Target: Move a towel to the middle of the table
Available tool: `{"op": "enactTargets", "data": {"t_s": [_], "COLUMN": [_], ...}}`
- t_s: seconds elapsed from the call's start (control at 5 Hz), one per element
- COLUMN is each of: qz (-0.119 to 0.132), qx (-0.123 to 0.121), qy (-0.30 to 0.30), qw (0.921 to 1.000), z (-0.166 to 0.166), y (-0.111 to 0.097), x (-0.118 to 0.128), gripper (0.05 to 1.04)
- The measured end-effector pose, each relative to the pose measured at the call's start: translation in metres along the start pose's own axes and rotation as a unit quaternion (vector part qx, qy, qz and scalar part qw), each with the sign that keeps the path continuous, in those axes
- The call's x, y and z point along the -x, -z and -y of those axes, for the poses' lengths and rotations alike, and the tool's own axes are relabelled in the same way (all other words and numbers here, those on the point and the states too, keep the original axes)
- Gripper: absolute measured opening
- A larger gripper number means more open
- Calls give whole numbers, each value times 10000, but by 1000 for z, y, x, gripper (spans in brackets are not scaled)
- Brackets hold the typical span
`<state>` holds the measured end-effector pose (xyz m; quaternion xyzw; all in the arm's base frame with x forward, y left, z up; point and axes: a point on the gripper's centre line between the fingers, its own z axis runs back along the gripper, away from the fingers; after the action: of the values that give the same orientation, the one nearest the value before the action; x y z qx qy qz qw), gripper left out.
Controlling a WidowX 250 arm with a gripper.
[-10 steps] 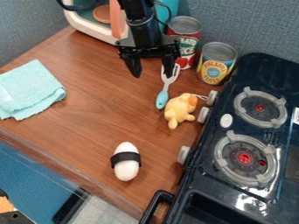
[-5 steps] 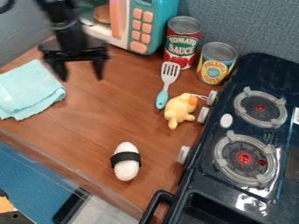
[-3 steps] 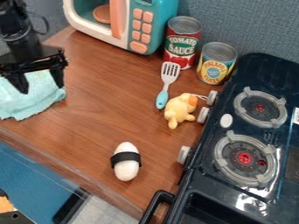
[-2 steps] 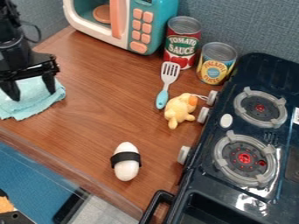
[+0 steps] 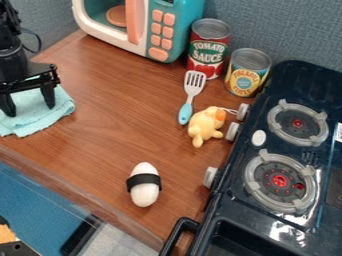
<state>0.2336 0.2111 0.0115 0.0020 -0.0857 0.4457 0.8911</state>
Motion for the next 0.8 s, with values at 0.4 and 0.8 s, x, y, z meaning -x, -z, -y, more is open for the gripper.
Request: {"op": "enactTargets", "data": {"t_s": [0.4, 0.8], "qz": [3, -27], "qx": [-348, -359], "qy": [93, 104], "qw": [9993, 9993], "z": [19, 64], "y": [11, 17], "x": [-29, -66], "gripper": [1001, 1001]}}
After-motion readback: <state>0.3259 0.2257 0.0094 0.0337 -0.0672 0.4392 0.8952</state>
